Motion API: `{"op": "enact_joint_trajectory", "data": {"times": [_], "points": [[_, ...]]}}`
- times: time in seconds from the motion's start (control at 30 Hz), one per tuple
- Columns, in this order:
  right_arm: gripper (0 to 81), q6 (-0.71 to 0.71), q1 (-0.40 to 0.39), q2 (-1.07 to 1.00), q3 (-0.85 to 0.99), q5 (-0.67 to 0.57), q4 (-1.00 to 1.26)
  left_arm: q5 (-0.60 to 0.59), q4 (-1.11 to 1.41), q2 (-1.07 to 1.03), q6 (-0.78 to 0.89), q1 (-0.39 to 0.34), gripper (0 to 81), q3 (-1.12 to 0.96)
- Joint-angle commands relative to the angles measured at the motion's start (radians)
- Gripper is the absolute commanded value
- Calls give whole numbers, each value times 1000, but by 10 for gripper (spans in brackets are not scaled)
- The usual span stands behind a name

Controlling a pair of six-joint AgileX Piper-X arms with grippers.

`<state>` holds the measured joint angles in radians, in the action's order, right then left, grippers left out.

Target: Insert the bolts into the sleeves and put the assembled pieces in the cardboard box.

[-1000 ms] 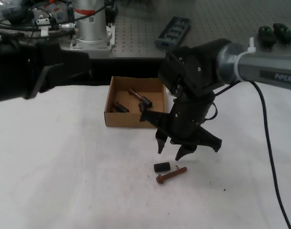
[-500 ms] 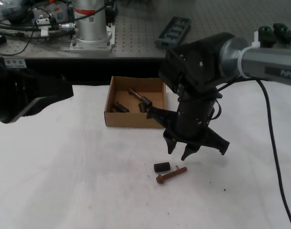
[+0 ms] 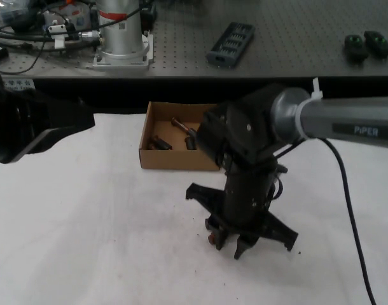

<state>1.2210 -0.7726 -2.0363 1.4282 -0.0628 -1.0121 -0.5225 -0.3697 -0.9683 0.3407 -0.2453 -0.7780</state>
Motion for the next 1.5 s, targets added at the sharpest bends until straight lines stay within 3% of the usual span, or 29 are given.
{"op": "enact_joint_trajectory", "data": {"times": [0.0, 0.23, 0.5, 0.93, 1.47], "points": [[244, 20, -1, 16, 1, -3, 58, 6, 5, 11, -10, 4, 20, -7], [244, 88, 4, 18, 1, -38, 150, 6, 5, 11, -10, 4, 20, -7], [244, 80, 4, 26, 1, -22, 153, 6, 5, 11, -10, 4, 20, -7], [244, 58, 88, 26, 1, -22, 223, 6, 5, 11, -10, 4, 20, -7], [244, 58, 88, 24, -68, -74, 259, 6, 5, 11, -10, 4, 20, -7]]}}
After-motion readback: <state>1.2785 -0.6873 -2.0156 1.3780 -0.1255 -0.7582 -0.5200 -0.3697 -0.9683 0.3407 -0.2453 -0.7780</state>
